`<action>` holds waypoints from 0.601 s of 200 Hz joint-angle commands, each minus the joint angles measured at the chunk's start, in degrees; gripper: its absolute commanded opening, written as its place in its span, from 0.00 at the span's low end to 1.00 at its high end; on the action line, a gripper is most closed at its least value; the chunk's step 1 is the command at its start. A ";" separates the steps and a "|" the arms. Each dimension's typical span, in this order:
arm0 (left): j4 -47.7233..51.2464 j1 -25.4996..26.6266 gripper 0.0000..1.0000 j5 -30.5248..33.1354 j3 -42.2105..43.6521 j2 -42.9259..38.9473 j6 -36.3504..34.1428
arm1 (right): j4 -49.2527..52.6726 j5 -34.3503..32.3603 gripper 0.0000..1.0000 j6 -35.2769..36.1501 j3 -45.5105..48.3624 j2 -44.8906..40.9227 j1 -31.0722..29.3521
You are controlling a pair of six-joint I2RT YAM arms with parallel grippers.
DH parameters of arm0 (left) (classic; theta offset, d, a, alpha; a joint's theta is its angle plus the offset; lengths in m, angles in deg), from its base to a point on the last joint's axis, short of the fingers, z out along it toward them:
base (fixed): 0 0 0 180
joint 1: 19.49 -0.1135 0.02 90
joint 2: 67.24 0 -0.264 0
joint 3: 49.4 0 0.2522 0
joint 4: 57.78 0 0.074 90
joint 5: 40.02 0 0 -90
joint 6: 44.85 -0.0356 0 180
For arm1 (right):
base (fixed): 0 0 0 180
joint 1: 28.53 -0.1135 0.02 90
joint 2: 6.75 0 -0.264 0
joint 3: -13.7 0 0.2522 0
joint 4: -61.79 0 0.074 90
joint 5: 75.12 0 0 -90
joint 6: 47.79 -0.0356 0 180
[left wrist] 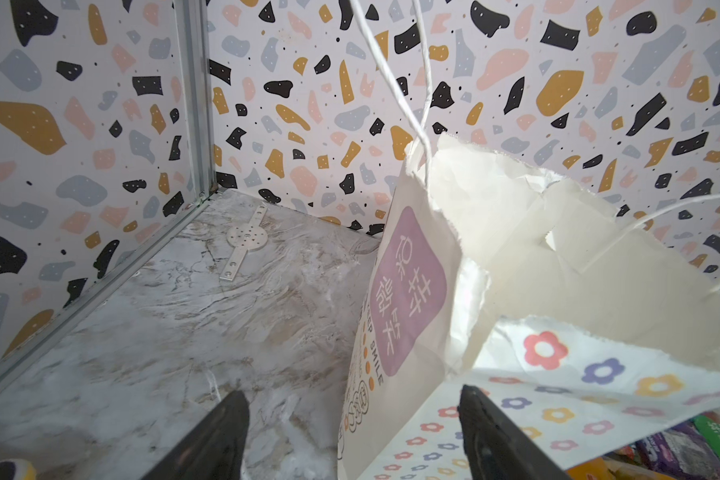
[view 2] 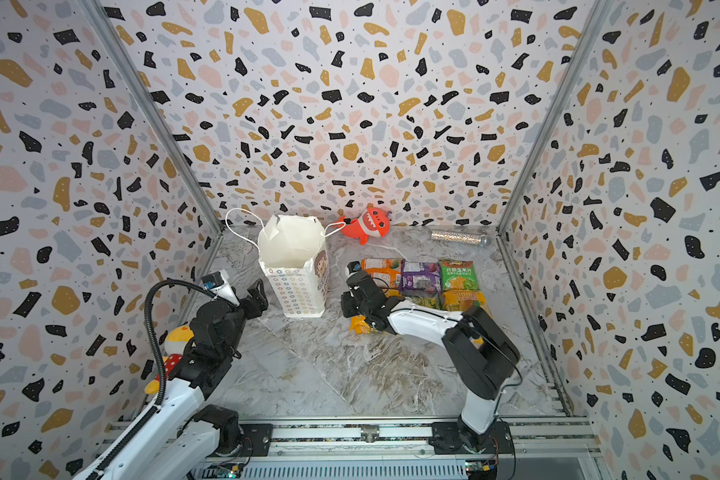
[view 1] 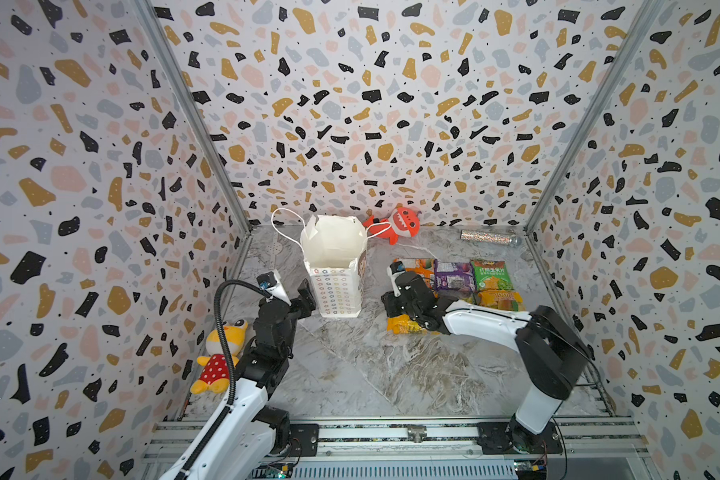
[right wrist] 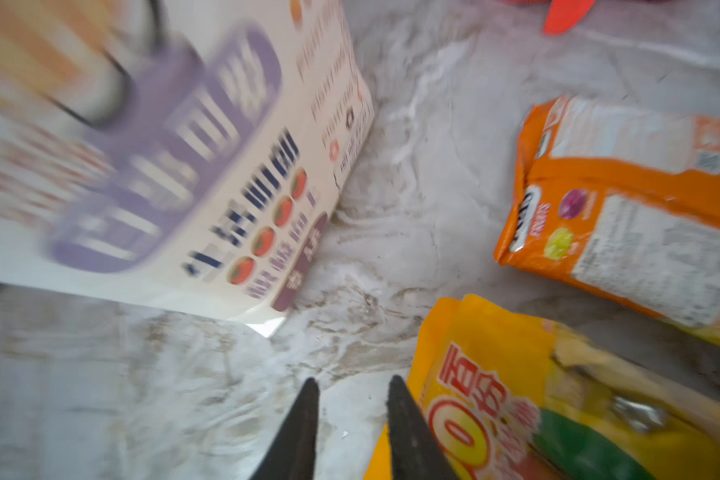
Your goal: Take the snacks out of the paper bag
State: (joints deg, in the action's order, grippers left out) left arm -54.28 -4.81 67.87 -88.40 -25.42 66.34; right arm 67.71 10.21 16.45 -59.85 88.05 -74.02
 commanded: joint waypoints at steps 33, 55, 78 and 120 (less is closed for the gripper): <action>-17.52 -0.21 0.83 9.78 14.63 -8.75 -6.75 | -27.39 -11.13 0.75 13.04 25.89 -28.79 13.46; -25.72 -0.24 0.85 11.93 21.16 -9.61 -9.97 | -34.16 -18.55 0.77 15.43 35.16 -33.63 16.93; -27.40 -0.26 0.86 17.94 22.87 -8.71 -12.63 | -40.51 -26.43 0.90 22.65 42.15 -36.25 16.93; -46.92 -0.27 0.87 22.38 29.33 2.72 -17.81 | -49.11 -32.43 0.92 29.35 48.67 -32.98 19.29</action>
State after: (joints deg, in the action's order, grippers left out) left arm -84.29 -4.81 84.85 -63.57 -28.91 53.16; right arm 29.86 -16.85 39.38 -12.79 53.69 -56.36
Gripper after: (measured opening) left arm 0.862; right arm 0.914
